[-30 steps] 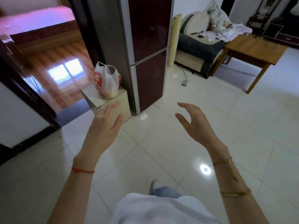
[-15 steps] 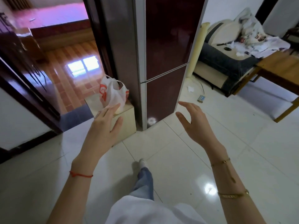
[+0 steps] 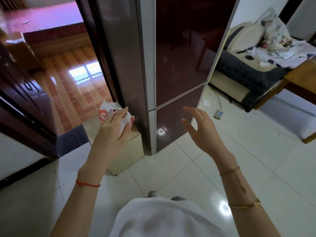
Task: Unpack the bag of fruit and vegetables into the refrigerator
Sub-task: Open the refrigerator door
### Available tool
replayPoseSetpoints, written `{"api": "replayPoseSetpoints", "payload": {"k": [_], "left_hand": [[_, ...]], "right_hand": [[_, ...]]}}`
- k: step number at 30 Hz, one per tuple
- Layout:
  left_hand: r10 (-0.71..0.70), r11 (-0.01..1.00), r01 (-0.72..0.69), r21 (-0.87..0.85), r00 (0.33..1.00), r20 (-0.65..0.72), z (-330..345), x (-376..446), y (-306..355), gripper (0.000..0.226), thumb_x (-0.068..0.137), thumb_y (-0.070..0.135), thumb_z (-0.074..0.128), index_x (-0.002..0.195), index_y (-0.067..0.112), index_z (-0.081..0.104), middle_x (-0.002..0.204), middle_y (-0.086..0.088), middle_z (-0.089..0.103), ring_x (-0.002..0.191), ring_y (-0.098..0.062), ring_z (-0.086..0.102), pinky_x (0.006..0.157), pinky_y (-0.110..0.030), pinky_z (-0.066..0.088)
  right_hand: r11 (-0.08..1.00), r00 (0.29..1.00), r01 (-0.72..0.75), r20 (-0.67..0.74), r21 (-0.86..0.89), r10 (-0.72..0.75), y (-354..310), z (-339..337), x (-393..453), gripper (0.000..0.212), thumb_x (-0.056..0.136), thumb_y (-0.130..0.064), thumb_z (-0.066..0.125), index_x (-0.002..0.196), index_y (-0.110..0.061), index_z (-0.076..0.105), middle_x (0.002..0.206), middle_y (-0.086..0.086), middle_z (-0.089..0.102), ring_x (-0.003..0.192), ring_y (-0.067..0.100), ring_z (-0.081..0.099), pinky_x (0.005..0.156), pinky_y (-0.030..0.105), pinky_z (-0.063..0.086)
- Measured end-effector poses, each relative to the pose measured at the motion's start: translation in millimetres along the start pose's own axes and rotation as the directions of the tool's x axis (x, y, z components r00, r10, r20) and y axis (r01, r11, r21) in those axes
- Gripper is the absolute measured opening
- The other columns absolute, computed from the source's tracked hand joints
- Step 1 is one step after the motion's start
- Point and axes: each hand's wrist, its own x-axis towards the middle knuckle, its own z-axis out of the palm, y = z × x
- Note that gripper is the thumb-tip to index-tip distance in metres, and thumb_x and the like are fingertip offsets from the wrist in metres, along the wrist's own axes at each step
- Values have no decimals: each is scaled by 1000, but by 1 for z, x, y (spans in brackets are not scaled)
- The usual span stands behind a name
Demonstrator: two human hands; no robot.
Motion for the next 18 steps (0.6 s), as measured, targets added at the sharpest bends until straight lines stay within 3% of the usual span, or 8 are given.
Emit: {"api": "replayPoseSetpoints", "payload": {"k": [3, 9, 16, 18], "left_hand": [[-9, 1000, 9, -22, 1000, 15, 5, 26, 0, 47, 98, 27, 52, 143, 15, 47, 141, -12, 53, 131, -32, 49, 110, -51, 41], [-75, 996, 75, -47, 997, 7, 18, 59, 4, 50, 98, 37, 47, 146, 24, 41, 146, -7, 49, 136, -29, 44, 110, -55, 40], [-118, 992, 116, -46, 993, -28, 29, 90, 16, 52, 99, 35, 47, 149, 24, 35, 143, -7, 50, 127, -26, 50, 104, -40, 44], [-108, 992, 105, -75, 994, -28, 33, 104, 20, 54, 100, 33, 47, 151, 25, 31, 150, -3, 44, 129, -22, 49, 101, -30, 40]], "right_hand": [[1000, 1000, -1, 6, 9, 1, 5, 2, 21, 46, 97, -39, 50, 141, -22, 46, 142, -3, 51, 134, 15, 43, 108, 26, 34], [998, 998, 56, -14, 32, -56, 8, 1, 58, 45, 98, -35, 50, 140, -19, 47, 140, 0, 53, 132, 17, 45, 109, 28, 36], [989, 991, 136, -13, 49, -135, 8, -6, 98, 46, 98, -31, 52, 141, -18, 47, 141, 2, 51, 133, 18, 43, 111, 33, 37], [982, 982, 185, -37, 28, -184, 5, -11, 116, 46, 98, -29, 54, 141, -16, 47, 143, 3, 49, 136, 19, 41, 113, 35, 36]]}}
